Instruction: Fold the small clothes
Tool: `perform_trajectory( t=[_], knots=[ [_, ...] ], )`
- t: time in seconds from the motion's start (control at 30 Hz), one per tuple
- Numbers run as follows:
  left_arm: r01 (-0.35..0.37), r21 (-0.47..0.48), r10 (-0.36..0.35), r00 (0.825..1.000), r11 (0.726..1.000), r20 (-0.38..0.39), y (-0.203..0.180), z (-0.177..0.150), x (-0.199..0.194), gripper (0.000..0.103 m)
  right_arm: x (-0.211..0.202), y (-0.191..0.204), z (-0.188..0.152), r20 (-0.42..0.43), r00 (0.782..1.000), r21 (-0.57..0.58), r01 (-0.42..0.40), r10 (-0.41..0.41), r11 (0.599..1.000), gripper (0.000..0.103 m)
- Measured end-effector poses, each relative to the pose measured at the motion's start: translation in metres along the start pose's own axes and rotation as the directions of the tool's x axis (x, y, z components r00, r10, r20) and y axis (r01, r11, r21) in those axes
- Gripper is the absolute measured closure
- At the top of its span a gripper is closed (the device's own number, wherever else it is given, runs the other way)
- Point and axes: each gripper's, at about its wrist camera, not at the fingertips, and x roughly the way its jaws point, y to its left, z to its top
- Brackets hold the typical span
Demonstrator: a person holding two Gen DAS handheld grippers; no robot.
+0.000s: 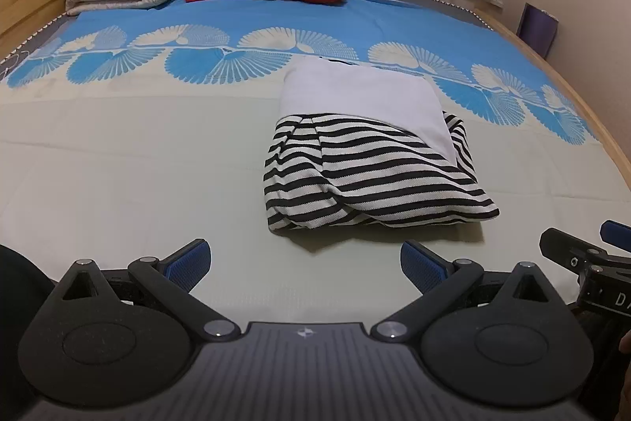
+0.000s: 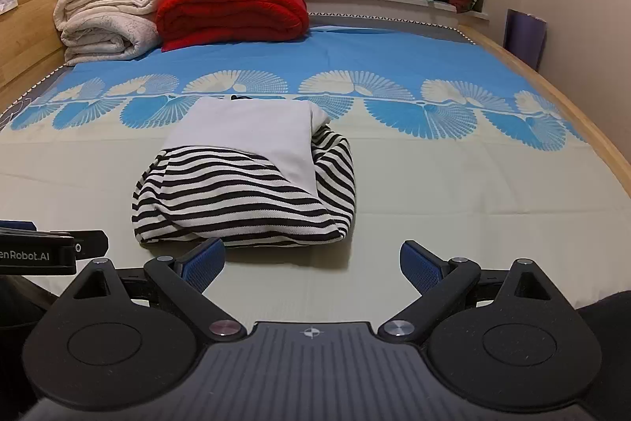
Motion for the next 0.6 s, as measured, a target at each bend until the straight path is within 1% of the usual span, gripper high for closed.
perform_trajectory(
  t=[0.6],
  knots=[
    [0.003, -0.009, -0.003, 1.000, 1.000, -0.002, -0.0012, -0.0007, -0.0006, 0.000, -0.0009, 0.0038, -0.0004, -0.004, 1.000, -0.014, -0.010, 0.010, 1.000, 0.007]
  ],
)
